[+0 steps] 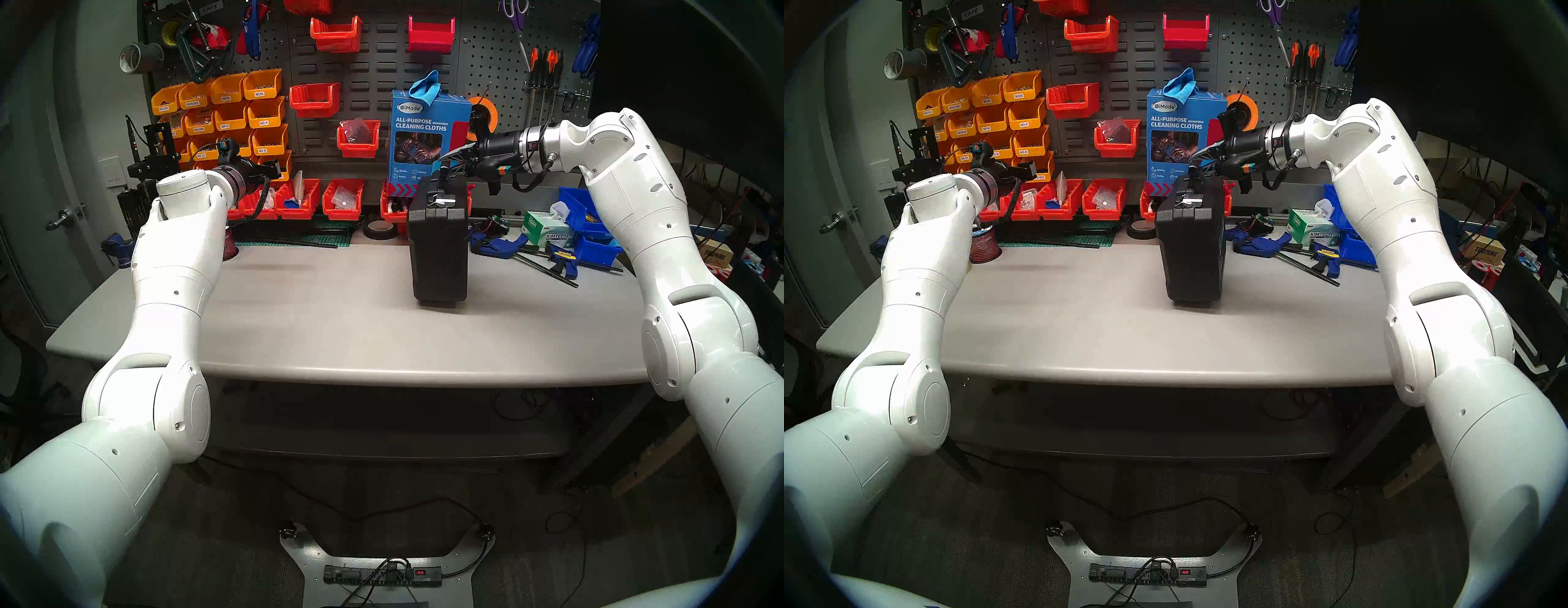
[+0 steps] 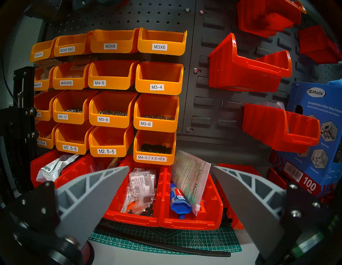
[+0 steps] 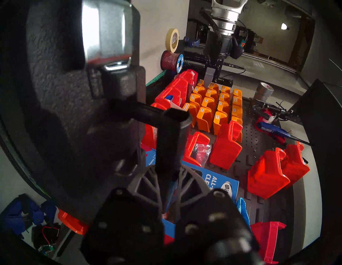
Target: Open the tool box
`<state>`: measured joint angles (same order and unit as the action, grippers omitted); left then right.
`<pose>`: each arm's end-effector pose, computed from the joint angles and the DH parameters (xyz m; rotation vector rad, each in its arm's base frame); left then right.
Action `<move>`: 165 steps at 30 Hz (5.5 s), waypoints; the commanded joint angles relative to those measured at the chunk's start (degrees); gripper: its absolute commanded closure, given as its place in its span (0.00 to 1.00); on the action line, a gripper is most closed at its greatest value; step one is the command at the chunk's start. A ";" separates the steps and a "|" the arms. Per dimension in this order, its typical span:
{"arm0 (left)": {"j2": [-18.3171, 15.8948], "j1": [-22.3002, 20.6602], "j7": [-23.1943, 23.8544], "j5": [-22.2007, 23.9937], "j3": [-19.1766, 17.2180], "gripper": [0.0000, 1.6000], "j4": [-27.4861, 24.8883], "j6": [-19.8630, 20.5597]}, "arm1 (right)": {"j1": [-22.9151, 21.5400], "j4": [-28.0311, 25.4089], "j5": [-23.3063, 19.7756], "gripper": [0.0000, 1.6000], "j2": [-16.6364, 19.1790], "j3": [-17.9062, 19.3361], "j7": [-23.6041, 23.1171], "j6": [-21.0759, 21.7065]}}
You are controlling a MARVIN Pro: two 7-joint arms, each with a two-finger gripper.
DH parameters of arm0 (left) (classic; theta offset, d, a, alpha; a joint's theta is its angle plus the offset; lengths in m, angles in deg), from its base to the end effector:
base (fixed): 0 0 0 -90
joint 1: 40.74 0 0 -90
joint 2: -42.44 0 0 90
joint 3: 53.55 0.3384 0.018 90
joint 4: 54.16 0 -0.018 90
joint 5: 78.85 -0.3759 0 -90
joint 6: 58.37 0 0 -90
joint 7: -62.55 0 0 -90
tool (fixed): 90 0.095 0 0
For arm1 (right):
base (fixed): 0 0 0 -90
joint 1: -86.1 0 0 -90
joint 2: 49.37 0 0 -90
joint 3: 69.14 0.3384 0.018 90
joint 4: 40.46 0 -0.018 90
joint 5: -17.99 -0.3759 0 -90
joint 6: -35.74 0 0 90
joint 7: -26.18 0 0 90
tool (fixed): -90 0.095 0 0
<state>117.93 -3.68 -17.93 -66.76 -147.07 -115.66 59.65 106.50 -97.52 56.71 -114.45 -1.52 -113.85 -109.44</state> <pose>0.7074 0.1520 -0.0402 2.1948 0.0815 2.1330 0.6806 -0.0508 0.0558 0.3669 2.1657 1.4104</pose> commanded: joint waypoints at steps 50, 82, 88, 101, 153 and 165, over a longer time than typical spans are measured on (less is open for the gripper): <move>0.10 -1.12 0.01 0.03 0.06 0.00 -0.68 -0.14 | -1.39 -7.71 -40.85 1.00 23.93 -17.12 -2.67 0.18; 0.10 -1.12 0.01 0.03 0.06 0.00 -0.68 -0.15 | -0.72 -3.85 -47.78 1.00 28.59 -22.51 -3.40 0.18; 0.10 -1.13 0.00 0.03 0.06 0.00 -0.68 -0.14 | -0.56 -2.91 -48.98 0.00 28.78 -23.07 -3.28 0.18; 0.10 -1.13 0.00 0.03 0.06 0.00 -0.69 -0.14 | -0.97 -1.69 -50.84 0.00 28.85 -24.52 -4.07 0.18; 0.10 -1.14 0.01 0.03 0.06 0.00 -0.69 -0.13 | 21.37 6.80 -48.58 0.00 42.06 -12.06 27.43 0.18; -1.90 -3.23 7.77 1.82 1.52 0.00 -2.37 -0.60 | 24.55 5.30 -41.80 0.00 42.05 -9.73 36.41 0.18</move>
<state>117.53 -3.76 -16.22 -66.57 -146.63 -115.67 59.59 129.75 -91.27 12.61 -73.13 -12.86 -82.21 -109.33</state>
